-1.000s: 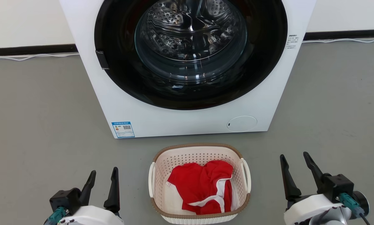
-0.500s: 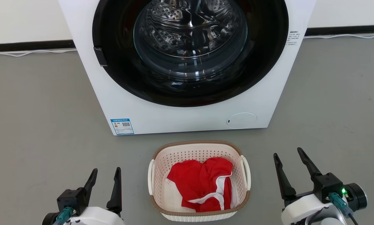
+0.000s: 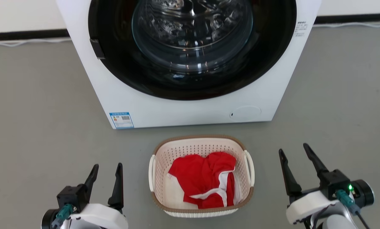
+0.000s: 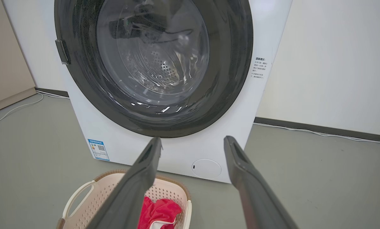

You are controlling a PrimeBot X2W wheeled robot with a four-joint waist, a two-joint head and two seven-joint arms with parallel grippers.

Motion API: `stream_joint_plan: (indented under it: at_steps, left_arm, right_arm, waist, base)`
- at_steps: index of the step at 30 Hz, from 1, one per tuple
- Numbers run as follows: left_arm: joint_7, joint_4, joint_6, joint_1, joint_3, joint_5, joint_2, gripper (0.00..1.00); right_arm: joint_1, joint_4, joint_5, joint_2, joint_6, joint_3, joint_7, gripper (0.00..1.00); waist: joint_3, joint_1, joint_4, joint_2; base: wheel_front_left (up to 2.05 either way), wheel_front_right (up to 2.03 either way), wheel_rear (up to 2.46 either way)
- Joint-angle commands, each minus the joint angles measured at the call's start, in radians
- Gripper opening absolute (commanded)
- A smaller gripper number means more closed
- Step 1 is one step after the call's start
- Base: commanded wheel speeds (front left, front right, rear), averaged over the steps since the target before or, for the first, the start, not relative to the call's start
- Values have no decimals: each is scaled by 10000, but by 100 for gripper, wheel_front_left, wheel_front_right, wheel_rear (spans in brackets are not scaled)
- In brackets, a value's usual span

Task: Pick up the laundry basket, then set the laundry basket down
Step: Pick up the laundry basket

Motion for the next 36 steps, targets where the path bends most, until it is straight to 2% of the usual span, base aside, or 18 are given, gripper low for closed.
stream_joint_plan:
  at_steps: [1,8,16,20,25,28,36]
  left_arm:
    - [-93,-215,39,-508,317,112,114,100]
    - [-93,-156,-25,-1086,323,97,114,100]
    - [-93,638,8,-2540,-174,-229,114,100]
    - [-93,1348,3,-3549,-599,-483,114,100]
    - [-93,2399,47,-4706,-1069,-519,114,100]
    - [-93,3036,24,-5383,-1307,-822,114,100]
    - [-93,4257,216,-6798,-1426,-765,114,100]
  right_arm:
    - [-446,-268,73,-56,63,198,-136,100]
    - [-923,-280,222,-56,63,86,-136,100]
    - [-2199,287,131,-56,63,-329,-136,100]
    - [-3092,946,31,-56,63,-474,-136,100]
    - [-4316,2393,-141,-56,63,-510,-136,100]
    - [-5029,3233,-306,-56,63,-558,-136,100]
    - [-6320,4374,-721,-56,63,-668,-136,100]
  waist:
    - [155,0,-9,-1]
    - [1145,0,-2,-1]
    - [3216,0,88,-1]
    - [4353,0,118,-1]
    - [5506,0,82,-1]
    - [6044,0,77,-1]
    - [7137,0,49,-1]
  base:
    - [0,0,0]
    - [0,0,0]
    - [0,0,0]
    - [0,0,0]
    - [0,0,0]
    - [0,0,0]
    - [0,0,0]
